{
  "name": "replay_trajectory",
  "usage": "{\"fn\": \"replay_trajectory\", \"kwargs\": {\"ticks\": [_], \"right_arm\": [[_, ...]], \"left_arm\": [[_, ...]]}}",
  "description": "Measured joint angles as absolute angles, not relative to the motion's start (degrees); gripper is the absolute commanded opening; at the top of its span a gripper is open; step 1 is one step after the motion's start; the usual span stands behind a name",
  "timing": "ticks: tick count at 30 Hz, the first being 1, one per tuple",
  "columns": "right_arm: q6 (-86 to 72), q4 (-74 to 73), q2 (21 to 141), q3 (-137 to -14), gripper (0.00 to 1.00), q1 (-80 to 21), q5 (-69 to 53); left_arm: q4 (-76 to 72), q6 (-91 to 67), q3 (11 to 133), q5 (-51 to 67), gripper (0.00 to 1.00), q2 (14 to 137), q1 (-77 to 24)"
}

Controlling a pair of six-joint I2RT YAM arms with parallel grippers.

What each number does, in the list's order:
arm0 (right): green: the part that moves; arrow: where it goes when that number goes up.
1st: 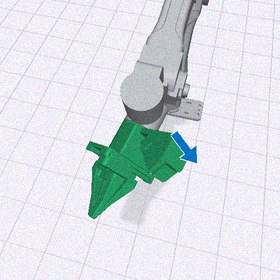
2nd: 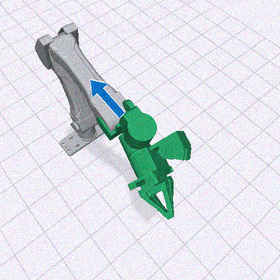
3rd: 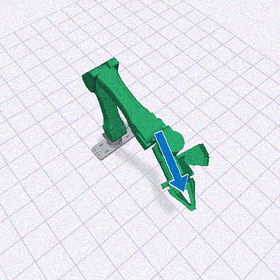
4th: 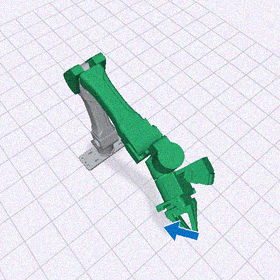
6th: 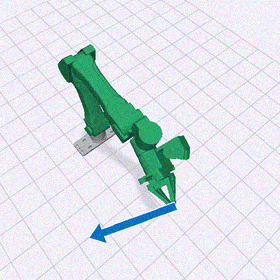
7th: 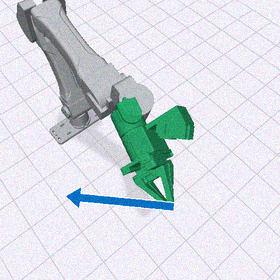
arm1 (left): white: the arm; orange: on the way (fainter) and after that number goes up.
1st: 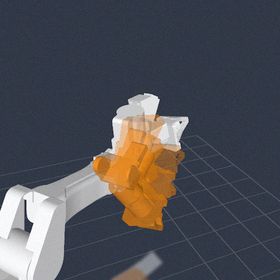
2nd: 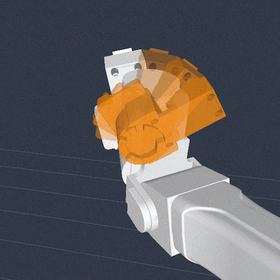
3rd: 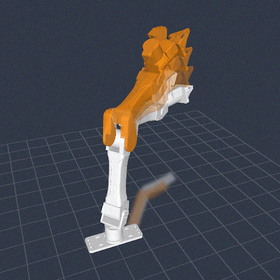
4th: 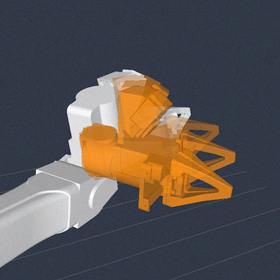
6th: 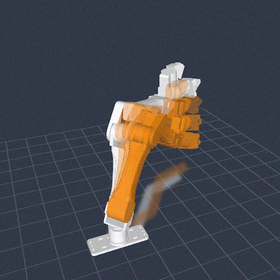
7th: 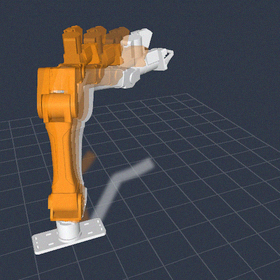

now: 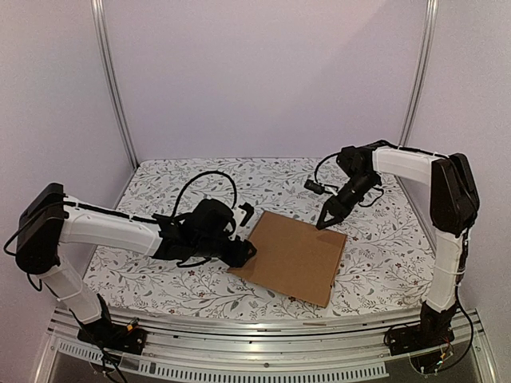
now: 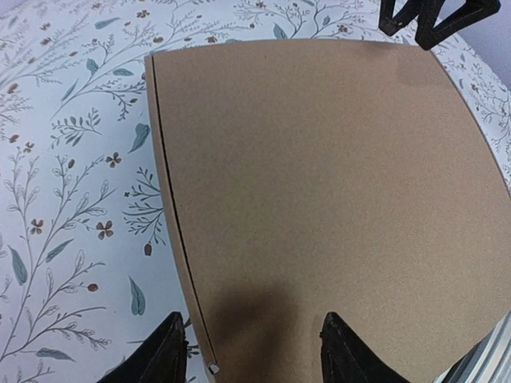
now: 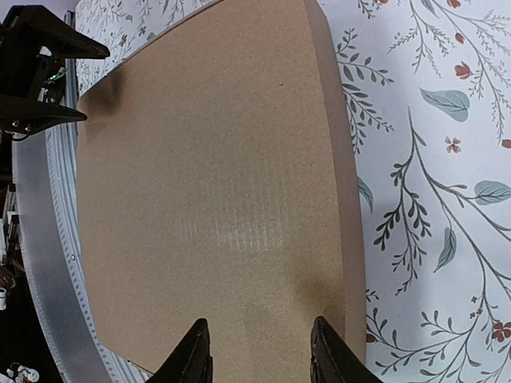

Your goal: Fold the paper box

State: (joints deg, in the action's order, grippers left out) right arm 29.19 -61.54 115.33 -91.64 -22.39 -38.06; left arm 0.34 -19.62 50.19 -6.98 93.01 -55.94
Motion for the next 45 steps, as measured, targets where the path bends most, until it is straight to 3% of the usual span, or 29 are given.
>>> {"fn": "replay_trajectory", "kwargs": {"ticks": [19, 39, 45], "right_arm": [[28.32, -61.71, 118.43, -92.09, 0.34, -22.33, -38.70], [28.51, -60.60, 117.73, -93.38, 0.38, -22.39, -36.25], [28.45, -60.34, 119.17, -93.56, 0.33, -22.39, -35.48]], "left_arm": [[0.38, -19.46, 50.63, -5.91, 0.57, 95.72, -55.90], [1.23, -18.46, 51.40, -5.96, 0.57, 95.72, -55.86], [1.45, -18.39, 51.42, -5.96, 0.57, 95.72, -55.86]]}}
